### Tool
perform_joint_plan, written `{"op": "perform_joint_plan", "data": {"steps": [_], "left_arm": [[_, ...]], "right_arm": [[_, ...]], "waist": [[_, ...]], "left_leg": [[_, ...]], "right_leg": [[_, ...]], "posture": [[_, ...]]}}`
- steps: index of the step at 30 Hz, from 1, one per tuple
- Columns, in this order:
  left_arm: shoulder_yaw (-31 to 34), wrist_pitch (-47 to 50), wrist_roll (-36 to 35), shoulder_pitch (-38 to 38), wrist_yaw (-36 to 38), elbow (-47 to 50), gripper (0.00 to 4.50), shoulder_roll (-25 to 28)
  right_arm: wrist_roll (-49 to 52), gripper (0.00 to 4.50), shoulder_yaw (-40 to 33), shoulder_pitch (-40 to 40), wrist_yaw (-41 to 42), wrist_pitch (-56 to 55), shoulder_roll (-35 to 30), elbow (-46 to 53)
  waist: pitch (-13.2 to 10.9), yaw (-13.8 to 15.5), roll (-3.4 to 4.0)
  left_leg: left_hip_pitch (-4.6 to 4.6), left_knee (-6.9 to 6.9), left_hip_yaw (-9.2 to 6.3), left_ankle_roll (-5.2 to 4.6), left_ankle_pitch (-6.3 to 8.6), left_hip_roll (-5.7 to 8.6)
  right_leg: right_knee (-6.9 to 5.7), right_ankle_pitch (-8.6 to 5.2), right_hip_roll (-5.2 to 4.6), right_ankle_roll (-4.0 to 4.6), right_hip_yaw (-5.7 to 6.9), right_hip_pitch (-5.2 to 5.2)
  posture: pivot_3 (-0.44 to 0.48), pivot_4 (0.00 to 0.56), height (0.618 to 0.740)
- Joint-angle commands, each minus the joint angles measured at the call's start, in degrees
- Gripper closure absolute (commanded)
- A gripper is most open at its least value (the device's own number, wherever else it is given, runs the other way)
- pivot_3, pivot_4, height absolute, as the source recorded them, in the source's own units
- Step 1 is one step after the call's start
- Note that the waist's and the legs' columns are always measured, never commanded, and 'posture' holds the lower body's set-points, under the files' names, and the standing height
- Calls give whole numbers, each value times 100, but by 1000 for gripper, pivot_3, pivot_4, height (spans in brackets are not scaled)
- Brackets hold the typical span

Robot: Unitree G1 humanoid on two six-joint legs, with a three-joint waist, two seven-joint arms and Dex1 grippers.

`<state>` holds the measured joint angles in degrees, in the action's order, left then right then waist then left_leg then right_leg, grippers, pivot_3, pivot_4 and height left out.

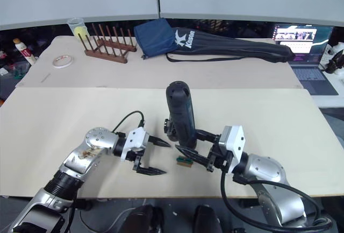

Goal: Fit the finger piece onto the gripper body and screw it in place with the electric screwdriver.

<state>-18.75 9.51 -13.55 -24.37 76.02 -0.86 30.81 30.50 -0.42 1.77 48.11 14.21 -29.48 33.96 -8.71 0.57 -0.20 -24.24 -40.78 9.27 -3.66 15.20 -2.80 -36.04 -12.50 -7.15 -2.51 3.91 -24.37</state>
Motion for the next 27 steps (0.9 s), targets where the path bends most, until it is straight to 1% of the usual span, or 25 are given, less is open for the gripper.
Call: {"op": "perform_joint_plan", "data": {"steps": [1,18,27], "left_arm": [[21,-90,-23,-84,13,66,0,-23],[32,-83,-25,-91,-7,71,0,-26],[54,-82,-29,-126,26,41,0,8]], "right_arm": [[103,2601,-24,-61,-21,-174,22,314],[0,2601,48,-117,-30,-218,31,146],[-82,2601,105,-185,-111,-267,149,112]], "waist": [[0,1,0],[0,0,0],[0,0,0]], "left_leg": [[0,0,0,0,0,0],[0,0,0,0,0,0],[0,0,0,1,-1,0]], "right_leg": [[0,0,0,0,0,0],[0,0,0,0,0,0],[0,0,0,0,0,0]], "posture": [[0,150,740],[0,150,740],[0,150,740]]}}
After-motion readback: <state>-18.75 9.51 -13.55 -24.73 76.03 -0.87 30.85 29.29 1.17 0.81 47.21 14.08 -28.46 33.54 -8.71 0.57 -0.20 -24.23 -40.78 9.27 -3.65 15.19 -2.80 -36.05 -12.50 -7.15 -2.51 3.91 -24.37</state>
